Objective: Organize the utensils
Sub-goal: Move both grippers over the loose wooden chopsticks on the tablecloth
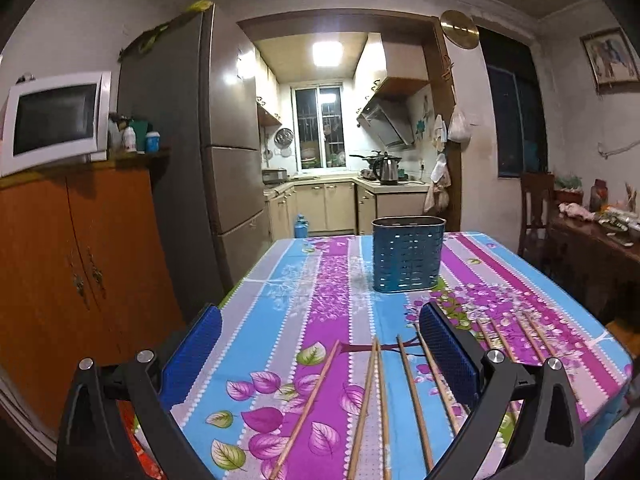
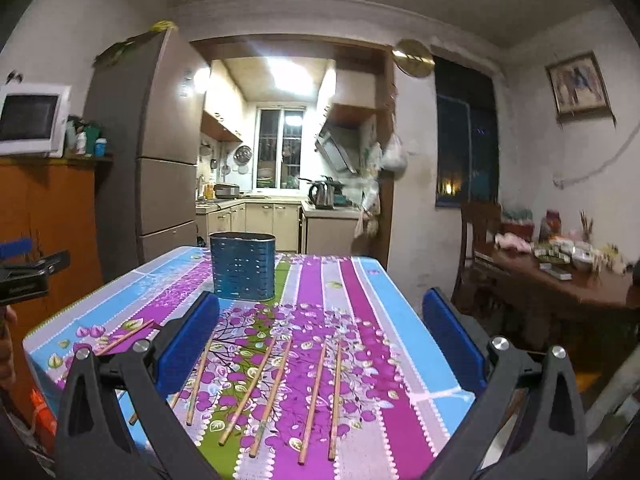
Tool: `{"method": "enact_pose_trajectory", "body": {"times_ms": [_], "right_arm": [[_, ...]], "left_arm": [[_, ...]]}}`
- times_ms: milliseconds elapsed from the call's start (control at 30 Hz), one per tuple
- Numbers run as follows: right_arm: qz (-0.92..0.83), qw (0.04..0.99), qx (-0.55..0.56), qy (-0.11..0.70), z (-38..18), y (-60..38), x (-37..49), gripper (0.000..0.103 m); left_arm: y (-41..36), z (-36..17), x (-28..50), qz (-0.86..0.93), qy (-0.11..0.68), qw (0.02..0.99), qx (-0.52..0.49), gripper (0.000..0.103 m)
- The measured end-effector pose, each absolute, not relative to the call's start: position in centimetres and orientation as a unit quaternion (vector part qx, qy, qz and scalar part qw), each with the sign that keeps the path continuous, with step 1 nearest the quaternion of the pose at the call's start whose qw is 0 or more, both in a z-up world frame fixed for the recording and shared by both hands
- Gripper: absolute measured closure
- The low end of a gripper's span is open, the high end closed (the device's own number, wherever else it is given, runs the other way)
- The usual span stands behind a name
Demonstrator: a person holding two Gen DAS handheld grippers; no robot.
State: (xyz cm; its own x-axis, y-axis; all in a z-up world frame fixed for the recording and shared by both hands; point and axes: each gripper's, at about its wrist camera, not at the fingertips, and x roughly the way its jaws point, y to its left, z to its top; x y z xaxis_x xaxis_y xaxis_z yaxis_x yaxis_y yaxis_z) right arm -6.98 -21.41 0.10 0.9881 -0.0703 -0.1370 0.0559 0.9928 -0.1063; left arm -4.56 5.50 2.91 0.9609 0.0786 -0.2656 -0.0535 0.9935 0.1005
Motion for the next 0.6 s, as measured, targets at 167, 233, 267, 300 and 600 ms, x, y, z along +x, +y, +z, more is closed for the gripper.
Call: {"method": "enact_pose_trajectory", "body": {"times_ms": [167,233,267,300,600], "right_arm": [[-0.036,0.994,-0.069,0.081,-0.4,-20.5,-5.3,0.005],[-0.032,0.993,-0.063,0.09,-0.8,-20.8,-4.5,0.005],[-0.029,0.993,-0.059,0.096,-0.9,-20.9,-4.1,0.005],[-0.027,0.993,-0.058,0.101,-1.1,-21.0,-3.7,0.005],[-0.022,0.989,-0.058,0.133,-2.4,-20.6,-1.2,0.005]], "left_arm": [[5.0,1.2,-2.3,0.067,0.159,0.982,0.078,0.004],[5.1,0.5,-1.5,0.074,0.172,0.979,0.084,0.004],[5.2,0.0,-0.9,0.078,0.18,0.977,0.089,0.004],[5.2,-0.4,-0.5,0.081,0.186,0.975,0.094,0.004],[5.7,-2.5,2.3,0.094,0.219,0.965,0.111,0.004]]}}
